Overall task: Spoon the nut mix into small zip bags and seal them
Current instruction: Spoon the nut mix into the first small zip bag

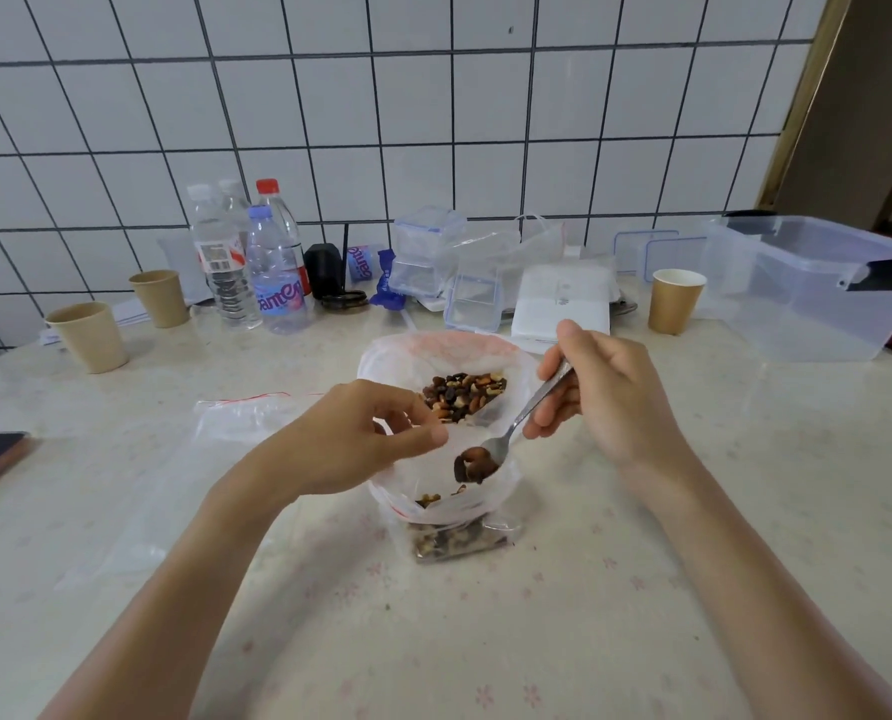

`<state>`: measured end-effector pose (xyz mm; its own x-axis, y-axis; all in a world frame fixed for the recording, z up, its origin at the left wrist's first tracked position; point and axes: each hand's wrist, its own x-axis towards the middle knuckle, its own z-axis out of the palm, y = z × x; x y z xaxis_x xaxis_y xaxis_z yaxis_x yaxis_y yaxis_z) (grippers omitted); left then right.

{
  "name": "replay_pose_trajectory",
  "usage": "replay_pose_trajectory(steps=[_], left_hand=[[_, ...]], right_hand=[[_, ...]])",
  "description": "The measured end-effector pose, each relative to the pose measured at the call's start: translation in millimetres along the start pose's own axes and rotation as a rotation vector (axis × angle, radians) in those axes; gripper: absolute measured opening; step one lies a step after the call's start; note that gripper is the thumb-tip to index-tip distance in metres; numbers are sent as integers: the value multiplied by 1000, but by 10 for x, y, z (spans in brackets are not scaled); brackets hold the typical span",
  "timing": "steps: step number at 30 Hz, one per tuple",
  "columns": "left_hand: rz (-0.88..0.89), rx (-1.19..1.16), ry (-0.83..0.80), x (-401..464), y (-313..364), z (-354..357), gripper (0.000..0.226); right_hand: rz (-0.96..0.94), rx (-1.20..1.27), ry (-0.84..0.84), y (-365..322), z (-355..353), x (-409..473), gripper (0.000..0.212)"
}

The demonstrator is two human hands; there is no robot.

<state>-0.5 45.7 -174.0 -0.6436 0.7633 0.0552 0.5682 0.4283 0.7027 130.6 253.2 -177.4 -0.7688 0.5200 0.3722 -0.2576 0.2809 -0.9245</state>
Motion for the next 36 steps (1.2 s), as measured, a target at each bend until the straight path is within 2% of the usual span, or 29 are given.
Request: replay_pose_trajectory(steps=[7, 11, 13, 16, 19, 22, 25, 28, 30, 32, 34, 36], left_hand=[[99, -131, -23, 0, -43, -24, 18], [83, -147, -6, 15, -76, -33, 21], [94, -125, 13, 27, -77, -15, 23], [112, -81, 48, 52, -77, -2, 21], [96, -69, 64, 64, -108, -5, 19], [68, -108, 114, 75, -138, -40, 28], [24, -60, 282, 141, -202, -67, 43], [-32, 56, 584, 256, -340, -38, 42], [-120, 139, 718, 319, -449, -9, 50], [-211, 192, 713, 358, -551, 37, 62], [-239, 201, 640, 395, -627, 106, 71], [-226, 147, 563, 429, -654, 172, 70]], right_hand=[[-694, -496, -86, -95, 124, -231, 46], [-816, -531, -50, -101, 123, -243, 57], [-778, -429, -2, -91, 125, -235, 54], [-626, -193, 106, -51, 123, -198, 45], [-410, -15, 213, -17, 121, -122, 46], [-157, 144, 243, 58, 94, -28, 47], [78, 227, 245, 168, 63, 56, 45], [145, 198, 227, 238, 74, 86, 43], [134, 111, 209, 269, 102, 88, 43], [91, -23, 178, 308, 127, 69, 42], [4, -217, 159, 358, 134, 49, 41], [-102, -418, 141, 397, 136, 32, 40]])
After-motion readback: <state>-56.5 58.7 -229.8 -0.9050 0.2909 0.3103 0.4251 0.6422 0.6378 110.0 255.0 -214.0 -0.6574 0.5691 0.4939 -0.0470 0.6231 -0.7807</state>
